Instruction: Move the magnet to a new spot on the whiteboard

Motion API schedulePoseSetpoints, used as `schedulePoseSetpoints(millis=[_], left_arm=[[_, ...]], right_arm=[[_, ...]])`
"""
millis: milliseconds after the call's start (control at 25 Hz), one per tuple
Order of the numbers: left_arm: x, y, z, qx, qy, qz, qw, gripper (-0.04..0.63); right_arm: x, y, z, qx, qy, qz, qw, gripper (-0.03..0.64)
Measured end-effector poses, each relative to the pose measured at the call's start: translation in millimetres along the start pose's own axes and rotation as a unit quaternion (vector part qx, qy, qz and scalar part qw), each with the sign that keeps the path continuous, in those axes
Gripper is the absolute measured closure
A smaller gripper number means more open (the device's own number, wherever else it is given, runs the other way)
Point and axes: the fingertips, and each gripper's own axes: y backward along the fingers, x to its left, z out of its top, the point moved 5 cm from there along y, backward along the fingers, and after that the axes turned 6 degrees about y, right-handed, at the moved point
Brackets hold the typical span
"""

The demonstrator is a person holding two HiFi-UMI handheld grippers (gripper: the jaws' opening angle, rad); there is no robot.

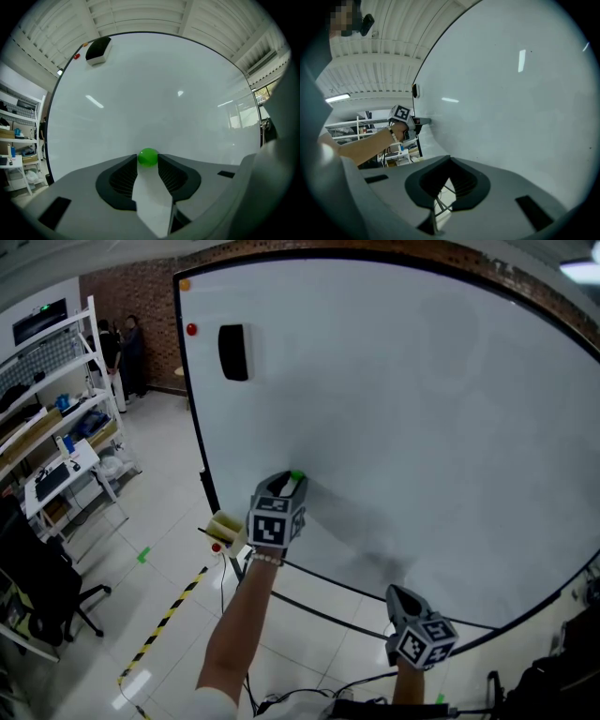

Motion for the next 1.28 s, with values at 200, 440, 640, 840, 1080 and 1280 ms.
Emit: schedulePoseSetpoints(millis=[200, 440, 640, 840, 1080, 1280], left_arm=[[0, 0, 1, 0.003, -0.004, -0.002, 1.0, 0.468], [-3, 3, 1, 0.009, -0.009, -0.001, 0.9999, 0.472], [-6, 42, -1, -0.012, 0.005, 0.001, 0.9999, 0.472], [-7, 110, -17, -0.011, 0.025, 0.023, 0.9994, 0.472], [7, 200, -52, -0.004, 0.06, 0.077, 0.9952, 0.472], [18, 251, -94, 0.001, 0.099, 0.123, 0.9875, 0.472]], right_arm=[[1, 0, -1, 0.002, 0.0, 0.002, 1.0, 0.611], [0, 0, 0, 0.002, 0.001, 0.009, 1.0, 0.611], [7, -7, 1, 0.002, 0.002, 0.03, 1.0, 0.612], [23, -24, 12, 0.007, 0.014, 0.069, 0.998, 0.611], [67, -57, 23, 0.012, 0.033, 0.137, 0.99, 0.612], [94, -87, 22, 0.019, 0.048, 0.186, 0.981, 0.611]])
